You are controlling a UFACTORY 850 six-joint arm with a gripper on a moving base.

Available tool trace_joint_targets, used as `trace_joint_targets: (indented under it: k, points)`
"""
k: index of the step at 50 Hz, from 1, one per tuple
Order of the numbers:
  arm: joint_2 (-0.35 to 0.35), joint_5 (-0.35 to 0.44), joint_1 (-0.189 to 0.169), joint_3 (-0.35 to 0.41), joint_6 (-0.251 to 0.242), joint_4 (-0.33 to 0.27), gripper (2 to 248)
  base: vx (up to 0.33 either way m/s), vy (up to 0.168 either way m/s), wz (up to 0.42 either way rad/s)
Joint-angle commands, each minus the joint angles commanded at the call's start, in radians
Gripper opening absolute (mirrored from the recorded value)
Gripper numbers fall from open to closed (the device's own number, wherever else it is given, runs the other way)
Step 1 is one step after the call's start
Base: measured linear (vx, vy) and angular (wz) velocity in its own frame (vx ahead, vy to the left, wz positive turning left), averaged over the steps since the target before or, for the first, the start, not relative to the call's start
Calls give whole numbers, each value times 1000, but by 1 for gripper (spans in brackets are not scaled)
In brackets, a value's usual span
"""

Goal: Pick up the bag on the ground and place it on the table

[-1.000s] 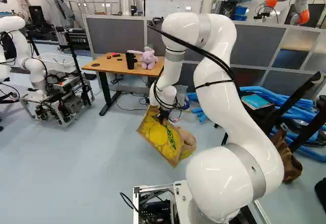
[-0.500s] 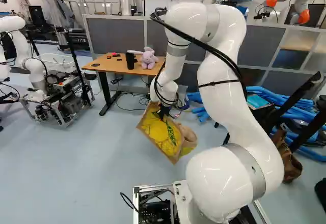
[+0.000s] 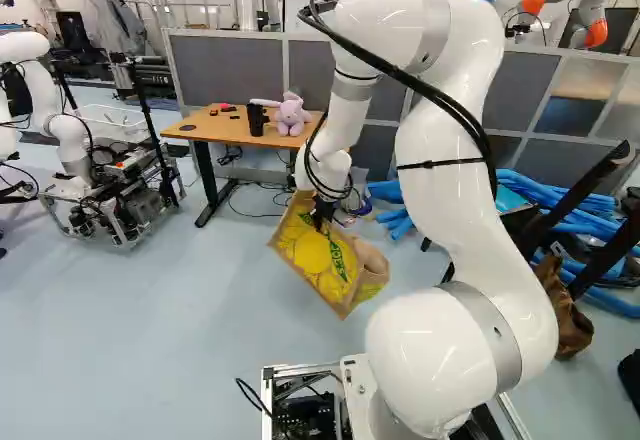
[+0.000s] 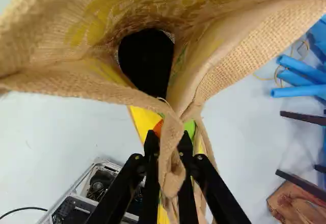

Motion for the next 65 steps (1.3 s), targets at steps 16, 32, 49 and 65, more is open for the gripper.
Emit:
trace_joint_targets:
  k: [16,32,49,65]
  points:
    - [50,-52,-3,9,0,16,35,0,0,0]
    - [100,-106,-6,17,0,33,35,0,0,0]
    - [152,-162,-9,23,0,50,35,0,0,0]
    - [202,-217,-11,27,0,67,35,0,0,0]
